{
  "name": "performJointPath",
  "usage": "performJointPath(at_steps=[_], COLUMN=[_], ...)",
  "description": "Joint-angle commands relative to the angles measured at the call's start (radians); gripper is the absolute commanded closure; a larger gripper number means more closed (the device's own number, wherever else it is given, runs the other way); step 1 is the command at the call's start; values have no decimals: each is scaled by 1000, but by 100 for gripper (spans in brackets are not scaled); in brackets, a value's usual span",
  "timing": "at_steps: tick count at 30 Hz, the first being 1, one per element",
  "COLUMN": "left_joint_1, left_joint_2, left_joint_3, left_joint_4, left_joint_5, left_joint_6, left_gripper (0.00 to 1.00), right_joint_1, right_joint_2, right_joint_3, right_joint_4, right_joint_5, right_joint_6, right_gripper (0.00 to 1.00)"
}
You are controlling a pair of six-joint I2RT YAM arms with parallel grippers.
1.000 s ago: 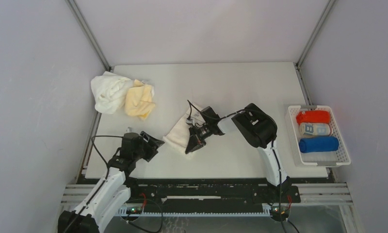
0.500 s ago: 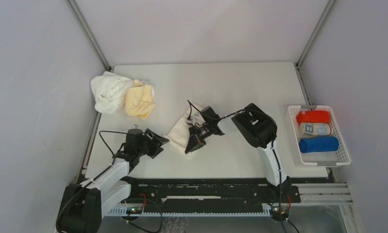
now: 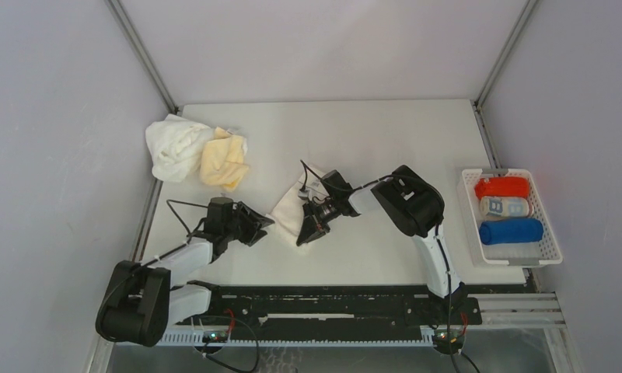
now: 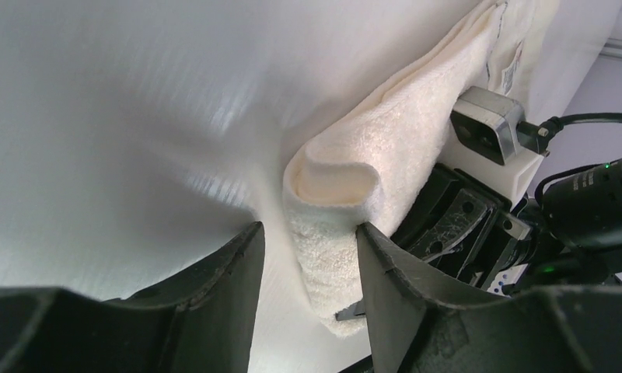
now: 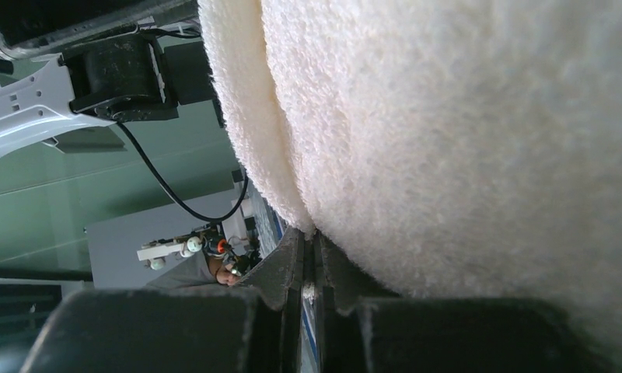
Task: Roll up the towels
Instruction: Roll the towel at the center of the board.
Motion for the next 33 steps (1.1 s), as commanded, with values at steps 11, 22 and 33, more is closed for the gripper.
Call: performJointPath(at_steps=[11, 22, 33], left_joint_1=[2, -9, -19], left_joint_2=[213, 283, 277], left_joint_3=[86, 162, 239], left_joint_4=[-141, -244, -374], left_joint_5=[-32, -33, -59], left_joint_6=[69, 107, 152], left_gripper=[59, 64, 64], right_joint_1=[17, 168, 527], right_joint_2=[-109, -422, -493], right_joint_3=[29, 83, 77], right_joint_4=[-194, -502, -457], right_joint_5=[208, 751, 1399], right_joint_6=[-134, -499, -750], right_gripper=[87, 55, 43])
